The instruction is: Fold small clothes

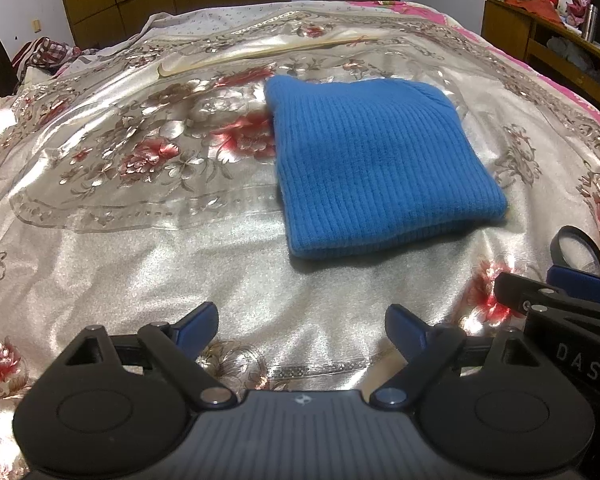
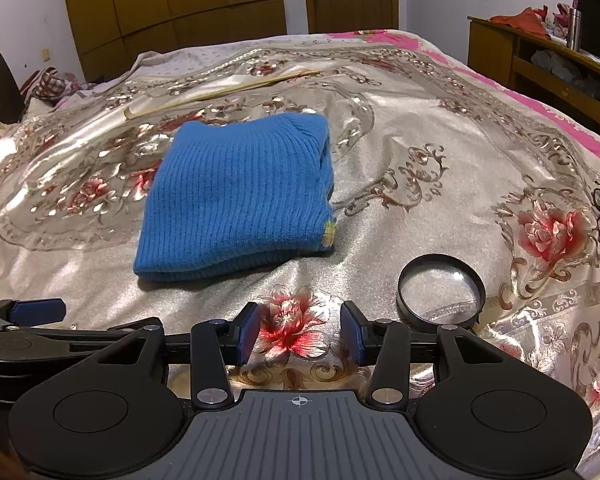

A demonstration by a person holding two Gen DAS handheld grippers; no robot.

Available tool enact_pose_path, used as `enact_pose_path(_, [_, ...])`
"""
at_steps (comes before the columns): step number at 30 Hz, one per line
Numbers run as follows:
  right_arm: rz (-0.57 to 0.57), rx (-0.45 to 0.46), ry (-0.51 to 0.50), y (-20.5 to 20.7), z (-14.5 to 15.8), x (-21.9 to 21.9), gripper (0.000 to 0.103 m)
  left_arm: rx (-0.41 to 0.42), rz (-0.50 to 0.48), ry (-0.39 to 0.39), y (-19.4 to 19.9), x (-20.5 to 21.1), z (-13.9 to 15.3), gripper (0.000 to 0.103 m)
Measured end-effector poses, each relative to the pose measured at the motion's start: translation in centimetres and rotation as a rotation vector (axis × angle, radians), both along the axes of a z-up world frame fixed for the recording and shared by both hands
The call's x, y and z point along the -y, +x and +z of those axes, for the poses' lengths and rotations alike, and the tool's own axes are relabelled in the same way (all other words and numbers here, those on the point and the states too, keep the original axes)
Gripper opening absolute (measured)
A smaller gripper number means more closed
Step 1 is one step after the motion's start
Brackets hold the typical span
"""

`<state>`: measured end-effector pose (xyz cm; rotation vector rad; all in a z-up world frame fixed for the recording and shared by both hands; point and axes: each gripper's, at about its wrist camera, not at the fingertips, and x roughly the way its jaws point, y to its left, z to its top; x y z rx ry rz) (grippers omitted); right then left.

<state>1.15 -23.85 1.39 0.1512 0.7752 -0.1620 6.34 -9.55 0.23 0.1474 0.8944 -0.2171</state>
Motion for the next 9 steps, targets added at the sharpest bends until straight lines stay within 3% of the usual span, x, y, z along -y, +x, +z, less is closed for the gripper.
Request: enact_pose_path(9, [0.0, 0.0, 0.001, 0.02, -0.02, 0.04, 0.044, -0.009, 0.006, -0.002, 0.09, 0.21, 0.14, 0.092])
